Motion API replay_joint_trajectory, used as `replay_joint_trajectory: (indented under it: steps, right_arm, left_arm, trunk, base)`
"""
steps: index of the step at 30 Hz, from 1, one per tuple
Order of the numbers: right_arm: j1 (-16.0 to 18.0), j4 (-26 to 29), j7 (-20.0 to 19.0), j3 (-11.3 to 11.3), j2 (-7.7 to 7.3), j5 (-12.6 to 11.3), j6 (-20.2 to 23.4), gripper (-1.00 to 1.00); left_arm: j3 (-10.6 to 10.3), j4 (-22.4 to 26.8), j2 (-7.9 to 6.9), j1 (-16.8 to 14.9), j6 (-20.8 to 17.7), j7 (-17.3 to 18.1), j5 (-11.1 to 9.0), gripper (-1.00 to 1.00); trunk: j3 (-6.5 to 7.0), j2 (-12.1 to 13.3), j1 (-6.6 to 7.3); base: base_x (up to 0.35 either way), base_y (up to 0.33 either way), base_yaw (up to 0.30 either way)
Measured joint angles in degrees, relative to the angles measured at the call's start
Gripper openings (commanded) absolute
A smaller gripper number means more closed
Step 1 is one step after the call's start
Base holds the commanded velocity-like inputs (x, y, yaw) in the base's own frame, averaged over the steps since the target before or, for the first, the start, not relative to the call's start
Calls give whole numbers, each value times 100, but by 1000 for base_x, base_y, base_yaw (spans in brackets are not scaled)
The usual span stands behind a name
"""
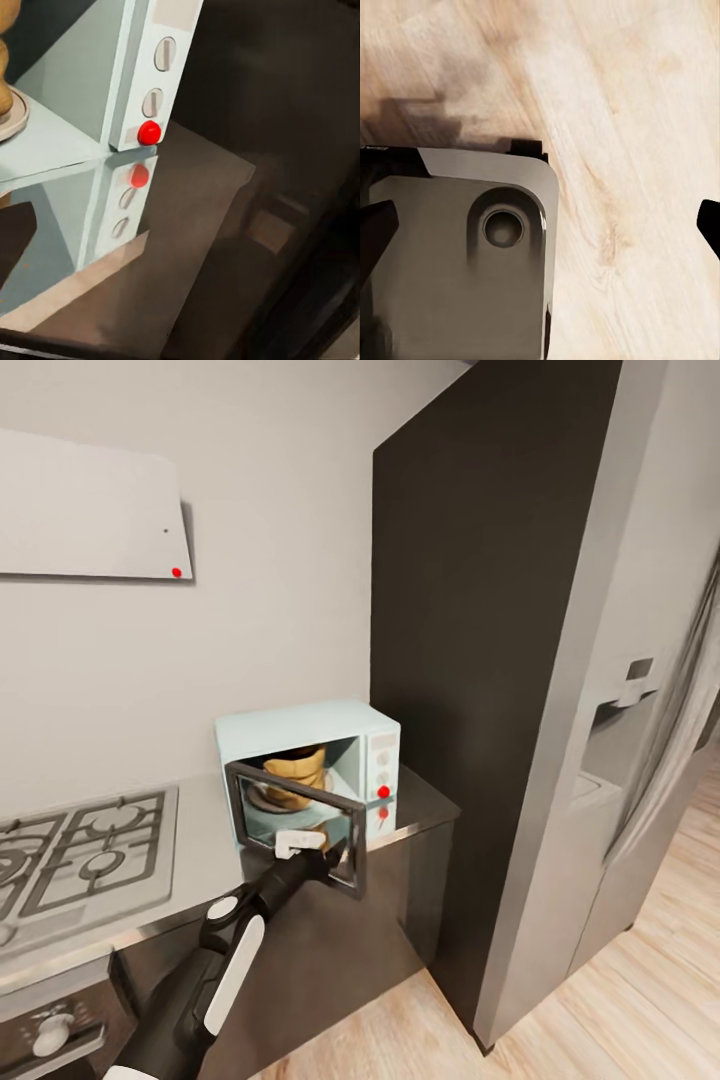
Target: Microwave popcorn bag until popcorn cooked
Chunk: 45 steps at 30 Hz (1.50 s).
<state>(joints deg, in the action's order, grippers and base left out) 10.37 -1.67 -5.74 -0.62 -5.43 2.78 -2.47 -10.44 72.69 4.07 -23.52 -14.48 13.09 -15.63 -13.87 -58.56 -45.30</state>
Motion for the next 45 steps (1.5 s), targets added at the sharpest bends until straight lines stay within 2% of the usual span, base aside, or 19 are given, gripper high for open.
replay_joint_trajectory:
  steps: [16,20,22,45]
  right_arm:
    - [0,0,0,0,-9,1,-14,100]
    - [0,0,0,0,-9,3,-24,100]
    - [-1,0,0,0,-9,5,-29,100]
    - [0,0,-3,2,-9,9,-32,100]
  left_arm:
    - [-3,-67,18,0,1,-3,-3,100]
    - [-2,-132,142,0,1,0,9,100]
    - [-4,-162,156,0,1,3,7,100]
    - [1,-190,162,0,9,1,14,100]
  trunk:
    - [0,0,0]
    - [0,0,-1]
    - [0,0,-1]
    - [0,0,-1]
  base:
    - [214,0,0]
    - [162,0,0]
    - [135,0,0]
    - [120,0,0]
